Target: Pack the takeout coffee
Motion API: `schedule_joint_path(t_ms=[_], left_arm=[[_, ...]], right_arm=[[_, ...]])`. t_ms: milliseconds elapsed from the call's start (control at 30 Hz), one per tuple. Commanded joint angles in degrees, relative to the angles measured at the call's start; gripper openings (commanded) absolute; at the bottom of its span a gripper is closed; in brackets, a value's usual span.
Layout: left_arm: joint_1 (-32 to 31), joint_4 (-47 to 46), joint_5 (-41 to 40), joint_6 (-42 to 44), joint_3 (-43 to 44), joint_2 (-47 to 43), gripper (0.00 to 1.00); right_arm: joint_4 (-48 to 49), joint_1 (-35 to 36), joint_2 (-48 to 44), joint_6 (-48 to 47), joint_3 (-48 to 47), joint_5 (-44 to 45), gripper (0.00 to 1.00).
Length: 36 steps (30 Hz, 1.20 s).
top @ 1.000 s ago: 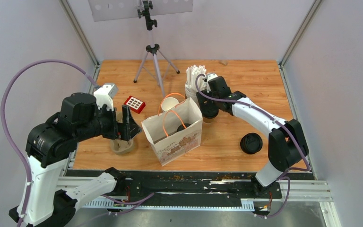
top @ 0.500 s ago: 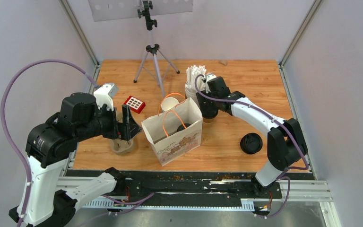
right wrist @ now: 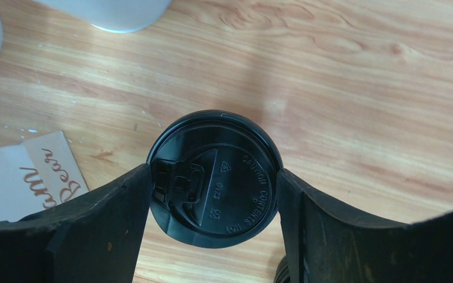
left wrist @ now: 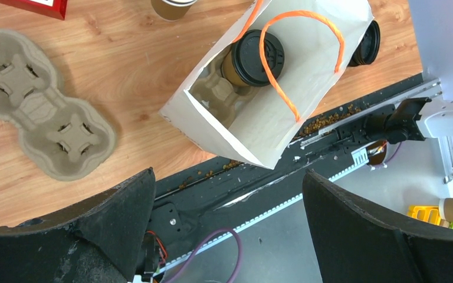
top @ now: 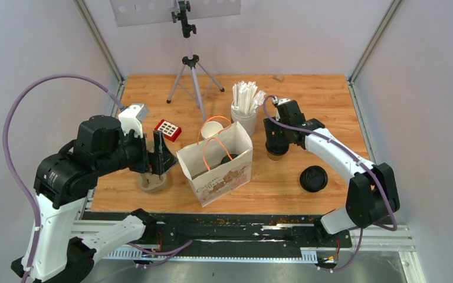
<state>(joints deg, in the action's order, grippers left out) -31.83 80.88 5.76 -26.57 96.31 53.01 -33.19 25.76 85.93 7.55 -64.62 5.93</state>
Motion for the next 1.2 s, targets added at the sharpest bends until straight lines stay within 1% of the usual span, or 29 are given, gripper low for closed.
schedule_joint_path(t_ms=[0, 67, 167, 333, 367, 400, 433, 500, 667, 800, 933, 1000, 1167], left_arm=[[0.2, -2.7, 1.1, 1.4, -0.5, 0.2, 1.00], [0.2, -2.8, 1.3, 1.6, -0.5, 0.3, 1.00], [0.2, -3.0, 1.3, 1.7, -0.6, 0.4, 1.00], [0.2, -3.3, 1.5, 1.7, -1.1, 0.4, 1.00], [0.2, -3.4, 1.7, 1.7, -1.3, 0.4, 1.00], [0.2, -3.5, 1.8, 1.7, -1.6, 0.3, 1.00], [0.2, -3.5, 1.8, 1.8, -1.7, 0.3, 1.00], [0.2, -3.6, 2.0, 1.9, -2.2, 0.2, 1.00], [0.2, -3.6, 2.1, 2.8, -2.2, 0.7, 1.00], [0.2, -3.9, 2.0, 3.3, -2.2, 1.3, 1.00], [0.2, -3.9, 1.8, 3.5, -2.5, 1.2, 1.00], [0.2, -3.9, 1.6, 3.7, -2.5, 1.1, 1.00], [0.2, -3.9, 1.8, 3.7, -2.4, 1.4, 1.00]], right_arm=[[0.0, -1.7, -5.1, 2.9, 3.8, -0.7, 0.71], [1.1, -2.3, -6.2, 2.9, 5.3, -1.3, 0.72], [1.2, -3.3, -6.6, 2.5, 5.9, -1.9, 0.76], [1.0, -3.6, -9.1, -0.1, 5.5, -1.7, 0.89], [1.5, -3.6, -10.0, -0.8, 5.9, -1.7, 0.92], [2.2, -3.6, -11.2, -1.5, 6.4, -1.6, 0.99], [2.8, -3.6, -12.2, -2.2, 7.0, -1.4, 1.00], [4.2, -3.6, -14.2, -3.4, 8.3, -1.0, 1.00], [6.5, -3.6, -16.6, -6.6, 11.8, -2.0, 0.94], [8.5, -3.5, -17.5, -9.7, 14.2, -3.9, 0.93], [10.0, -3.5, -16.6, -10.7, 15.1, -5.0, 0.92], [10.3, -3.5, -15.7, -11.2, 15.1, -7.1, 0.92], [10.1, -3.5, -14.7, -11.8, 14.0, -7.5, 0.89]])
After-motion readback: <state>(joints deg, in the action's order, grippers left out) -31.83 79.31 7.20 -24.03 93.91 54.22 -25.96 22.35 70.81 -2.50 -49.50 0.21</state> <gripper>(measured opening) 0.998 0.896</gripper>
